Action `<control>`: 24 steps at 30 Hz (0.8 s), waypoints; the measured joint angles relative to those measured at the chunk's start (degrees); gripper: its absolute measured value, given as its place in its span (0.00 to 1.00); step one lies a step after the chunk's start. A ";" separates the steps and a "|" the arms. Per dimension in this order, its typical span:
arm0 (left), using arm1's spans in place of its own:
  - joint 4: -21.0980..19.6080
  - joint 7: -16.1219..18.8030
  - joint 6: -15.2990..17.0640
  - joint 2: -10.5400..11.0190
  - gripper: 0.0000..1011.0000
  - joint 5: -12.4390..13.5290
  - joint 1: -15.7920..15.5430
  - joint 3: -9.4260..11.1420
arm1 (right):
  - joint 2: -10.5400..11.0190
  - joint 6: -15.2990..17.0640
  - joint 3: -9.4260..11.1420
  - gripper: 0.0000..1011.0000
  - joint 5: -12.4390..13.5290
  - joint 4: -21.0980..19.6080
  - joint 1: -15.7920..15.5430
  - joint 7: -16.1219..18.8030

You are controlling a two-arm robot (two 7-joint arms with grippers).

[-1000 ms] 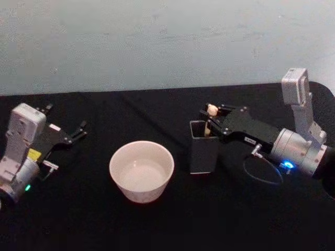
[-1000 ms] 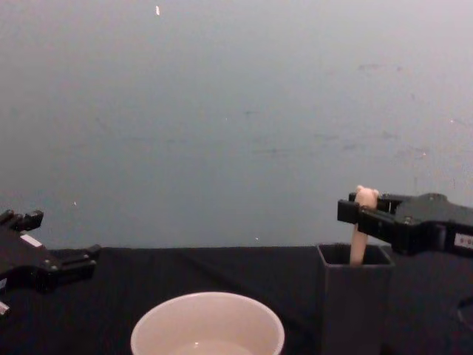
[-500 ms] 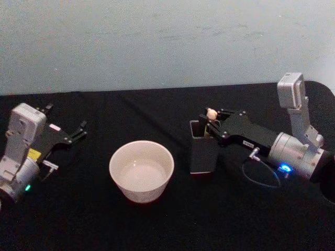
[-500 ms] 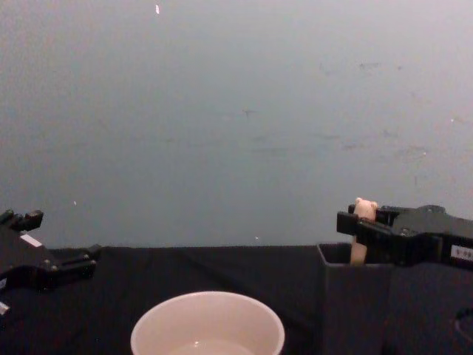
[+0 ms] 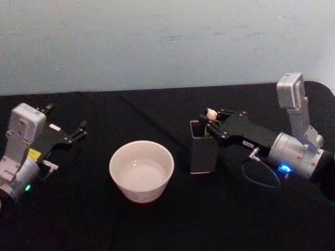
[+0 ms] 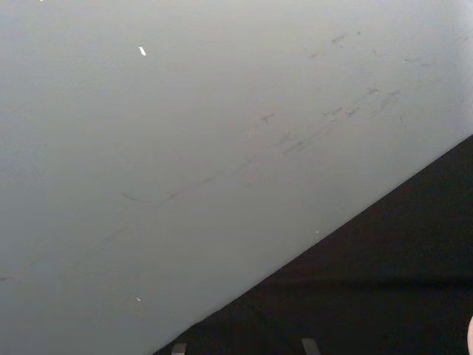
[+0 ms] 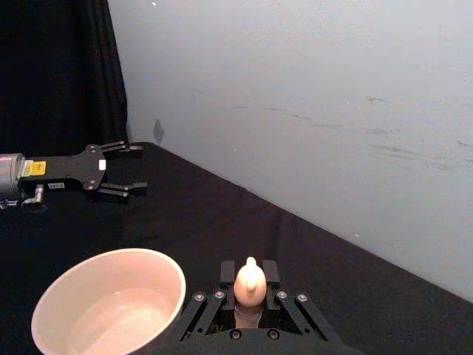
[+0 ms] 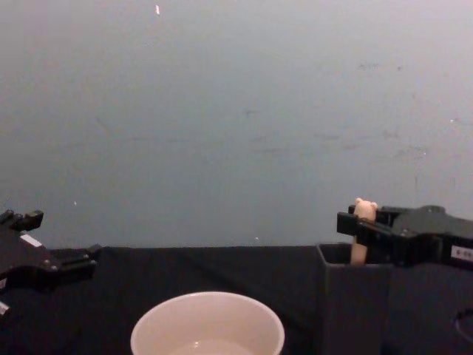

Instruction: Pick up the stirring spoon with one hand, stir inside the cup, then place it back in its original position.

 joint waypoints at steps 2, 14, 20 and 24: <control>0.00 0.00 0.00 0.00 0.99 0.00 0.00 0.00 | 0.01 0.00 0.01 0.21 0.01 0.00 0.00 0.01; 0.00 0.00 0.00 0.00 0.99 0.00 0.00 0.00 | 0.06 -0.05 0.03 0.41 0.09 -0.05 0.05 0.08; 0.00 0.00 0.00 0.00 0.99 0.00 0.00 0.00 | 0.07 -0.07 0.03 0.62 0.13 -0.06 0.05 0.13; 0.00 0.00 0.00 0.00 0.99 0.00 0.00 0.00 | 0.07 -0.07 0.03 0.73 0.13 -0.06 0.06 0.13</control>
